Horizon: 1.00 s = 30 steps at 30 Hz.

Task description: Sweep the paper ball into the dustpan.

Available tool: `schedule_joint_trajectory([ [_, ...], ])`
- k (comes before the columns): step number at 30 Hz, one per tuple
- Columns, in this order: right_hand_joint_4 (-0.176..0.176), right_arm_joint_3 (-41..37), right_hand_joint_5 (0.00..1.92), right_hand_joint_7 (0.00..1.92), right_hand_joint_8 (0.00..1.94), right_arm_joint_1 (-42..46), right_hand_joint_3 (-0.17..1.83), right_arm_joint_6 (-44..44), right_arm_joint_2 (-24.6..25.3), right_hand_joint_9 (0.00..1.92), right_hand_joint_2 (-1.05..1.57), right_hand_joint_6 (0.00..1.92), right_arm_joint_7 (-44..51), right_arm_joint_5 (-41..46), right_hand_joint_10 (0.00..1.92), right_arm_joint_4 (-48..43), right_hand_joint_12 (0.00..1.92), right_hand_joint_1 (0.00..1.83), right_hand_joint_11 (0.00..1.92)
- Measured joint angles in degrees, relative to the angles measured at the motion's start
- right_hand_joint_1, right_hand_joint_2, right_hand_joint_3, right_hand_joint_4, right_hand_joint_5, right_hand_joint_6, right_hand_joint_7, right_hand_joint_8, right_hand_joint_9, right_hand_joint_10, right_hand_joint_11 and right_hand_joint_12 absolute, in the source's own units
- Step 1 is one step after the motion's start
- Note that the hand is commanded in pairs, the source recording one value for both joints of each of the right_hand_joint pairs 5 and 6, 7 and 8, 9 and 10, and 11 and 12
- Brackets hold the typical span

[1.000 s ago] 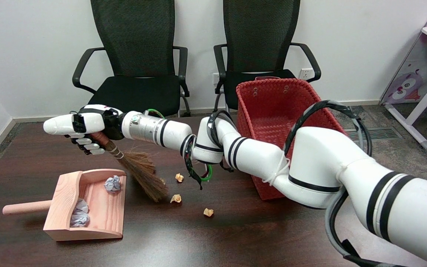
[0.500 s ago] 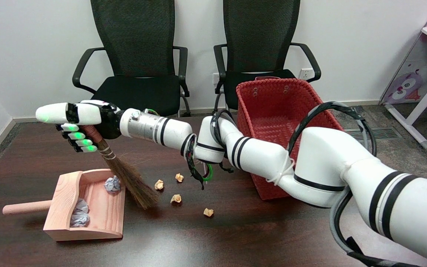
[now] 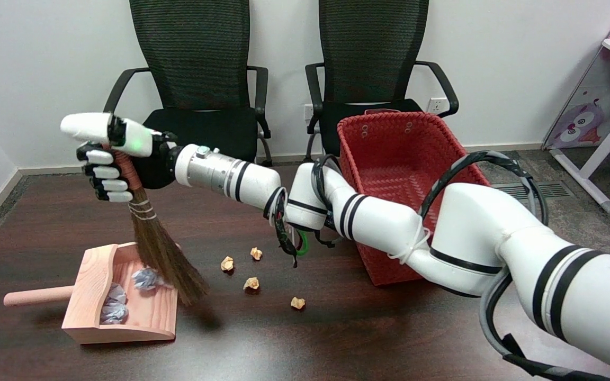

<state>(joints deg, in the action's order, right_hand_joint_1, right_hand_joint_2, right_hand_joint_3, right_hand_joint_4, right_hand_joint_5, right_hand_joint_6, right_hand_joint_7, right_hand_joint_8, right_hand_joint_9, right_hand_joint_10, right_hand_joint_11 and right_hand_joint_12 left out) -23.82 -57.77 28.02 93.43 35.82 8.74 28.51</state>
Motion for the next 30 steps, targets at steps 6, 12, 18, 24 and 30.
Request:
schedule_joint_trajectory([
  [6,-0.004,-1.0,1.92,1.92,1.92,0.4,1.08,2.0,-1.0,1.92,0.12,1.92,-5.5,2.9,1.92,0.9,1.92,0.72,1.92],
  [12,-0.003,-1.8,1.92,1.92,1.92,1.1,0.97,4.6,-2.9,1.92,0.42,1.92,-10.4,7.5,1.92,3.1,1.92,0.67,1.92],
  [18,0.005,-3.0,1.92,1.92,1.92,1.9,0.95,6.1,-6.2,1.92,0.74,1.92,-10.5,11.6,1.92,7.8,1.92,0.6,1.92],
  [24,0.01,-6.0,1.92,1.92,1.92,3.6,0.93,4.3,-9.9,1.92,0.89,1.92,-3.4,14.1,1.92,14.9,1.92,0.58,1.92],
  [30,0.016,-11.7,1.92,1.92,1.92,7.4,0.93,-2.0,-13.9,1.92,0.99,1.92,10.5,15.9,1.92,25.0,1.92,0.56,1.92],
])
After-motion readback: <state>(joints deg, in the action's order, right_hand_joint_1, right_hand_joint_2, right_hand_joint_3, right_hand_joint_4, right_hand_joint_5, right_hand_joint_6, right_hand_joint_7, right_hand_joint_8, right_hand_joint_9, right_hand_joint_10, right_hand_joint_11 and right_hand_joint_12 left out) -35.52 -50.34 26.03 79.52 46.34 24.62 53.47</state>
